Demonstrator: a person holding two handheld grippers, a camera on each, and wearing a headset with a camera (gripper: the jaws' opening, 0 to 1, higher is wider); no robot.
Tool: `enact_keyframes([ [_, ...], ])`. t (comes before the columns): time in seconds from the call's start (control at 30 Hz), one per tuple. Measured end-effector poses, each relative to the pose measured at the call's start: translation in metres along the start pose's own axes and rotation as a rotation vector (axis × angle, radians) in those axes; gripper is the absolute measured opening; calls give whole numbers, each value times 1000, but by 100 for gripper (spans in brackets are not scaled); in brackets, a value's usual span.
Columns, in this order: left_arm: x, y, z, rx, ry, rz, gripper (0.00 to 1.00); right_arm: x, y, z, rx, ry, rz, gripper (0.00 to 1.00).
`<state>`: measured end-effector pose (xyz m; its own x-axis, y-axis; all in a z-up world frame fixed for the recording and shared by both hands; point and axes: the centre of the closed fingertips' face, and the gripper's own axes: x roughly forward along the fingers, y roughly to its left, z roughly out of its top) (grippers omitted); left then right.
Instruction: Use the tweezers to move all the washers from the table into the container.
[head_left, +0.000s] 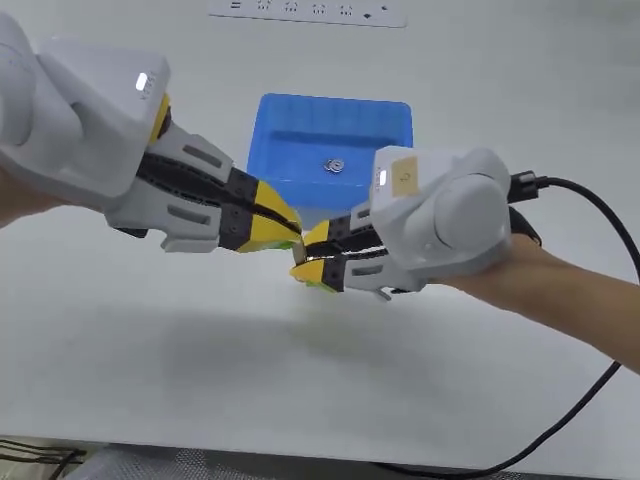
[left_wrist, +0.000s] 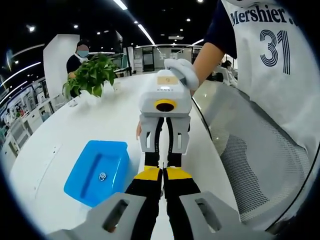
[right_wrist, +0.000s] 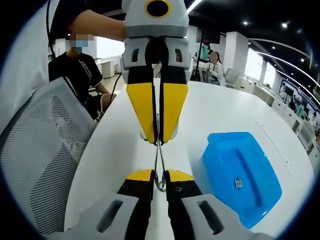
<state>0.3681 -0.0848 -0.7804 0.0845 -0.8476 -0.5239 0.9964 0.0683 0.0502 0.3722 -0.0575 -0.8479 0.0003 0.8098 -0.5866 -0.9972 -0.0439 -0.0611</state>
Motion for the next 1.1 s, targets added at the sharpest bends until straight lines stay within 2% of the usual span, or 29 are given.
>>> enact_keyframes([
  [0.47, 0, -2, -3, -11, 15, 0, 5, 3, 2, 0, 9, 2, 13, 12],
  [0.8, 2, -1, -2, -31, 7, -1, 5, 2, 2, -4, 0, 16, 17, 12],
  [1.1, 1, -2, -3, -50, 8, -6, 5, 3, 3, -3, 3, 8, 28, 10],
])
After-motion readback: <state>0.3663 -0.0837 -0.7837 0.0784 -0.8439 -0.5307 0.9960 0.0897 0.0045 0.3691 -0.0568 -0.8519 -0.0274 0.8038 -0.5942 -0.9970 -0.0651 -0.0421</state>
